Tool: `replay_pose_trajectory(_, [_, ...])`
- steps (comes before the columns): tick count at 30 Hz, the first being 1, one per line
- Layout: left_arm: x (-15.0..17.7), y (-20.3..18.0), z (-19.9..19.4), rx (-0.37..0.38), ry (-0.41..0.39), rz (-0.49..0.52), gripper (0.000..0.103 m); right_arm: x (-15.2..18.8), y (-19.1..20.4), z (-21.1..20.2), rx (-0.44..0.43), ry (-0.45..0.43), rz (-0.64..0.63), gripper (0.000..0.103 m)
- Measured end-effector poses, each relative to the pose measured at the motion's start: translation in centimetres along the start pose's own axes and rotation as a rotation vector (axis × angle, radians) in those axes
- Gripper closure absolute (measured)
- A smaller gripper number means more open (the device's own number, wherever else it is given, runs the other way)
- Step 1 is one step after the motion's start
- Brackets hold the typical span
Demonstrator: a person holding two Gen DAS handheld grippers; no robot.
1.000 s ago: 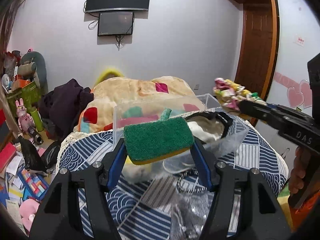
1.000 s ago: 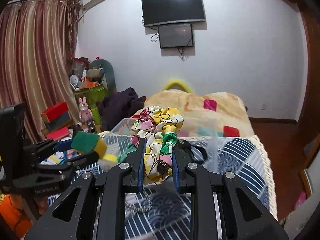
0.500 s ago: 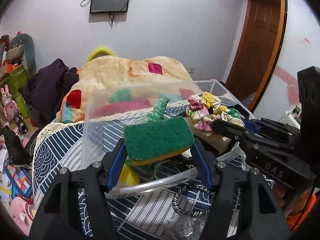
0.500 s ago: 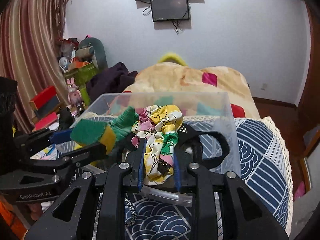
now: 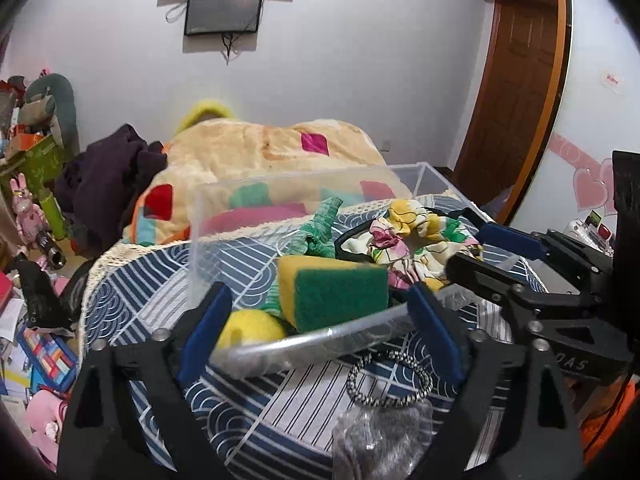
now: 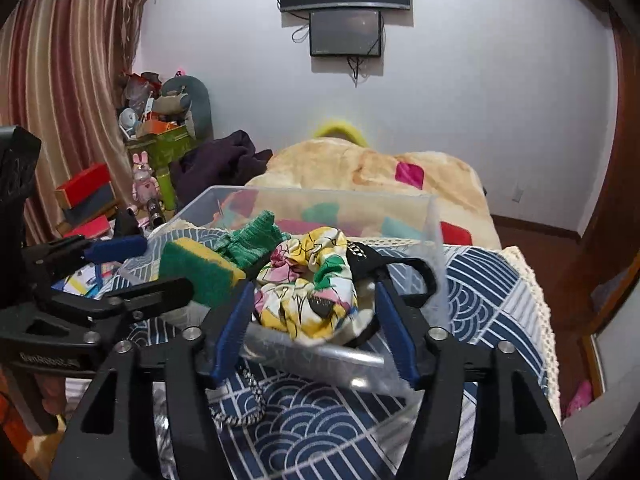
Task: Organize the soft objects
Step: 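Drop the sponge into the clear box with the left tool while the right tool drops the scrunchie in, then grasp the bag of silver gloves with the left tool while the right tool grasps the beaded bracelet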
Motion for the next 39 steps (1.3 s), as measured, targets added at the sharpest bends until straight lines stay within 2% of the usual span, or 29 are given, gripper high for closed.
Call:
replay_pose_trajectory(2, [0.2, -0.1, -1.2, 0.003, -0.01, 0.005, 0.011, -0.1, -0.3, -0.8, 0.004, -0.016, 0.002, 0.028])
replay_pose_trajectory(7, [2.4, -0.6, -3.0, 0.031, 0.023, 0.0, 0.006, 0.7, -1.0, -3.1, -0.015, -0.023, 0.054, 0.021])
replay_pose_trajectory(13, [6.7, -2.2, -3.6, 0.062, 0.115, 0.016, 0.006, 2.5, -0.7, -4.2, -0.017, 0.012, 0.069, 0.021])
replay_pose_trajectory(18, [10.0, -3.1, -3.6, 0.079, 0.179, -0.008, 0.006, 4.4, 0.1, -4.2, -0.043, 0.064, 0.077, 0.021])
replay_pose_trajectory(21, [11.5, -3.1, -3.7, 0.065, 0.186, -0.011, 0.007, 5.5, 0.7, -3.9, -0.055, 0.089, 0.069, 0.021])
replay_pose_trajectory(24, [12.1, -2.9, -4.4, 0.053, 0.159, -0.007, 0.021, 6.1, 1.2, -3.1, -0.067, 0.117, 0.059, 0.021])
replay_pose_trajectory(26, [12.2, -2.7, -4.9, 0.058, 0.149, 0.0, 0.039, 6.4, 1.5, -2.6, -0.077, 0.129, 0.06, 0.021])
replay_pose_trajectory(29, [12.5, -2.5, -5.9, 0.054, 0.137, 0.013, 0.054, 6.6, 1.7, -1.6, -0.094, 0.148, 0.067, 0.021])
replay_pose_trajectory(32, [12.4, -1.4, -6.7, 0.054, 0.131, 0.002, 0.062, 6.7, 2.2, -0.7, -0.112, 0.168, 0.062, 0.021])
replay_pose_trajectory(39, [11.1, 1.8, -7.6, 0.003, 0.099, -0.03, 0.072, 7.4, 4.2, 2.1, -0.178, 0.247, -0.024, 0.022])
Point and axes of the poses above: each gripper's, at about its wrist camera, not at the fingertips, and z roughly the way its jaws point, y to its left, x to its underside, the point moved 4 cm from there along z, roughly the way its jaws point, and after that the axes turned 15 degrees about -y, right-handed, at the moved point
